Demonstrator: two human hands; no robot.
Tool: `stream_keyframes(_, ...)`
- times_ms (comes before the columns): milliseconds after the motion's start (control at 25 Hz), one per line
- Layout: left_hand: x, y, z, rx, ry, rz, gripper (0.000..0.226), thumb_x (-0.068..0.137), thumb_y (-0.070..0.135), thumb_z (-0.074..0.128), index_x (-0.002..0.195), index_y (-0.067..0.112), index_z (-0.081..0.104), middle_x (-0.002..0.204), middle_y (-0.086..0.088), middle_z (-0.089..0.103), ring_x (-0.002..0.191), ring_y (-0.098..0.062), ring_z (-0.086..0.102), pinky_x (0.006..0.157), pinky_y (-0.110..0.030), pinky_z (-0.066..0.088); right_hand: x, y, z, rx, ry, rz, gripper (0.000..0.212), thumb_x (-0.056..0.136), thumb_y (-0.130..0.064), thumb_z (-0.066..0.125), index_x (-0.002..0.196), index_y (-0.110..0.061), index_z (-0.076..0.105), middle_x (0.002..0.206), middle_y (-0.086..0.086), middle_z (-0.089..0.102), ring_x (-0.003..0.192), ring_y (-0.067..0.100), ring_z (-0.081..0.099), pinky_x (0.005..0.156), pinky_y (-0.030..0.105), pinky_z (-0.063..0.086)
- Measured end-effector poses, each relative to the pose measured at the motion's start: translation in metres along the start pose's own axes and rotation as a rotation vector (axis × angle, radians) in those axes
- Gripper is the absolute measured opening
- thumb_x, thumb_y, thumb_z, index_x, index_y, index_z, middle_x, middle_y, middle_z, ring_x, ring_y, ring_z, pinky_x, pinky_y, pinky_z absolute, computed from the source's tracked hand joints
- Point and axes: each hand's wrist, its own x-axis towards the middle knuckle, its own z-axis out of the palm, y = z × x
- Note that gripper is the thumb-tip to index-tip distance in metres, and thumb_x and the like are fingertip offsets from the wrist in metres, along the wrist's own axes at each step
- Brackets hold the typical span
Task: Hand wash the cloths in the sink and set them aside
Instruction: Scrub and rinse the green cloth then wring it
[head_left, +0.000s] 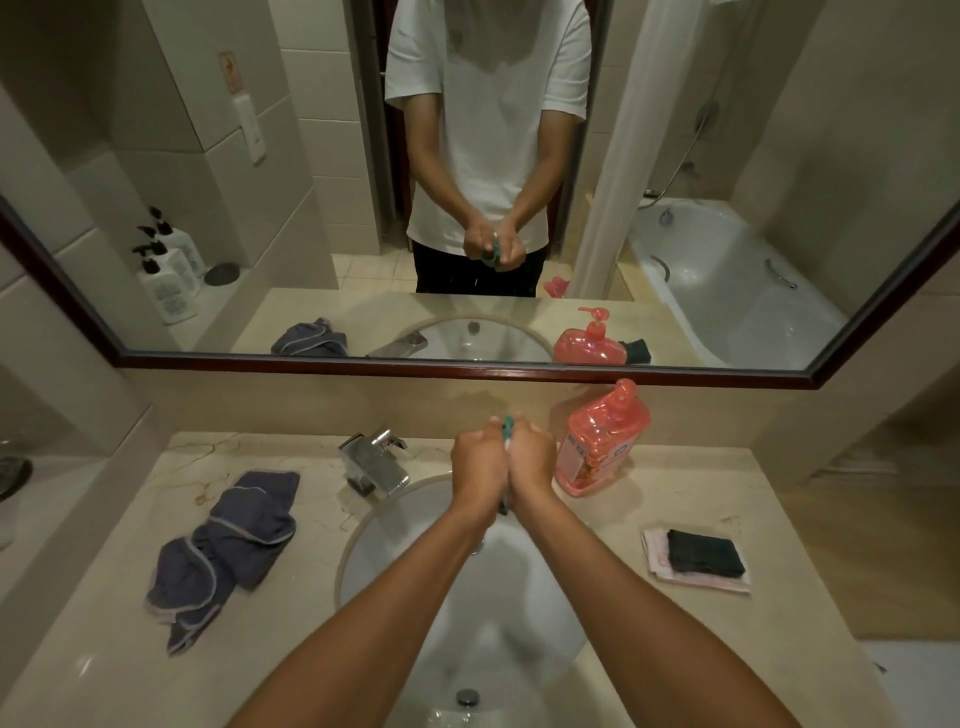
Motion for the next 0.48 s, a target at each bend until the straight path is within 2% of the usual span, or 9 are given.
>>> stream_keyframes(80, 0.007, 0.0, -0.005, 0.024, 0.012, 0.006, 0.053, 0.103, 0.027, 0.05, 0.052, 0.013, 0.048, 0.041, 0.006, 0.048, 0.038, -0.007, 0.043, 0.044, -0.024, 0.031, -0.005, 0.005, 0.006, -0.015, -0.008, 0.01, 0.044, 0.101, -0.022, 0.05, 0.059, -0.012, 0.055, 0.058, 0.005, 0.057, 0.059, 0.022, 0.055, 0.058, 0.034, 0.041)
stream_keyframes(160, 0.018, -0.004, -0.013, -0.019, 0.02, -0.02, 0.054, 0.104, 0.022, 0.049, 0.051, 0.012, 0.04, 0.038, 0.006, 0.041, 0.043, -0.013, 0.04, 0.04, -0.024, 0.028, -0.017, 0.022, 0.015, -0.084, -0.041, -0.028, 0.044, 0.1, -0.025, 0.051, 0.06, -0.009, 0.06, 0.063, 0.006, 0.064, 0.064, 0.027, 0.063, 0.063, 0.039, 0.049)
stream_keyframes(240, 0.014, -0.012, -0.01, -0.044, 0.029, -0.064, 0.051, 0.102, 0.021, 0.051, 0.053, 0.011, 0.043, 0.043, 0.004, 0.046, 0.048, -0.017, 0.042, 0.043, -0.024, 0.03, -0.009, 0.023, 0.015, -0.084, -0.03, 0.002, 0.042, 0.1, -0.022, 0.052, 0.06, -0.009, 0.06, 0.064, 0.008, 0.065, 0.065, 0.026, 0.061, 0.065, 0.041, 0.05)
stream_keyframes(360, 0.007, -0.023, -0.002, -0.047, 0.023, -0.074, 0.045, 0.101, 0.024, 0.053, 0.058, 0.01, 0.055, 0.053, 0.001, 0.058, 0.05, -0.014, 0.053, 0.05, -0.024, 0.037, 0.007, 0.022, 0.01, -0.005, -0.033, 0.072, 0.043, 0.1, -0.02, 0.051, 0.058, -0.011, 0.055, 0.059, 0.007, 0.059, 0.063, 0.023, 0.056, 0.063, 0.039, 0.043)
stream_keyframes(480, 0.023, -0.025, -0.014, -0.077, 0.036, -0.092, 0.047, 0.103, 0.023, 0.051, 0.057, 0.012, 0.044, 0.051, 0.0, 0.048, 0.048, -0.015, 0.044, 0.051, -0.027, 0.033, -0.015, 0.043, 0.02, -0.088, -0.07, 0.026, 0.044, 0.1, -0.027, 0.051, 0.061, -0.012, 0.063, 0.061, 0.001, 0.067, 0.064, 0.021, 0.066, 0.062, 0.036, 0.051)
